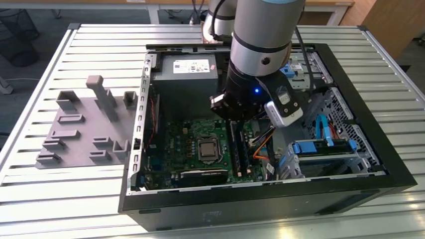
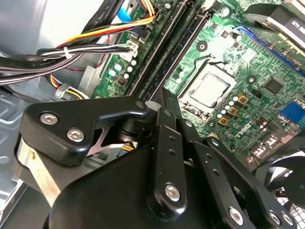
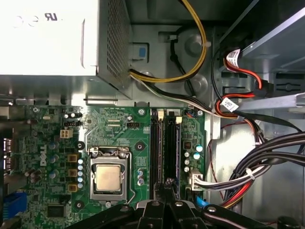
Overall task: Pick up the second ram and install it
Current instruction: 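Press down the second ram until it locks into place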
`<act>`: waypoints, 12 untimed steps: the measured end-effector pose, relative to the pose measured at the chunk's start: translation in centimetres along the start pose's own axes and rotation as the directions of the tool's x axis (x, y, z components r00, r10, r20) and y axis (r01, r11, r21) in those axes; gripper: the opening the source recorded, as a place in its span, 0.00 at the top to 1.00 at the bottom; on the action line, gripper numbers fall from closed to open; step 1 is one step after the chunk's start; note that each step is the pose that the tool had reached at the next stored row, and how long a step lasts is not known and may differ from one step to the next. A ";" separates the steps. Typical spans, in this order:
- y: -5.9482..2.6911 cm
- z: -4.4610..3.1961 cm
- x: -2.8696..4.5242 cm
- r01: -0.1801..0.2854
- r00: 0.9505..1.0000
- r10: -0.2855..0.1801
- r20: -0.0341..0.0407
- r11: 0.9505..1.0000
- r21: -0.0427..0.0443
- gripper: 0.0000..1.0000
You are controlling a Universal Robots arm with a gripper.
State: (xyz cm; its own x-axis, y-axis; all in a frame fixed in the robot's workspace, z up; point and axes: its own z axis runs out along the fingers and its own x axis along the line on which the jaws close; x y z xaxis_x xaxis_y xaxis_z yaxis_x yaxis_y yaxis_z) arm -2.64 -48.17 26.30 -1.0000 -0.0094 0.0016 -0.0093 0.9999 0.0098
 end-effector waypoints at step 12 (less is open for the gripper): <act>0.00 0.15 -0.01 0.032 0.999 -0.032 0.000 0.999 0.000 0.89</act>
State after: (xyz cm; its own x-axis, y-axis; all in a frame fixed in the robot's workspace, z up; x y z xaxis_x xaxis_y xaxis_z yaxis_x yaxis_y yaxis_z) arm -2.63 -48.17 26.15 -0.9991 -0.0412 0.0015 -0.0412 0.9991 0.0100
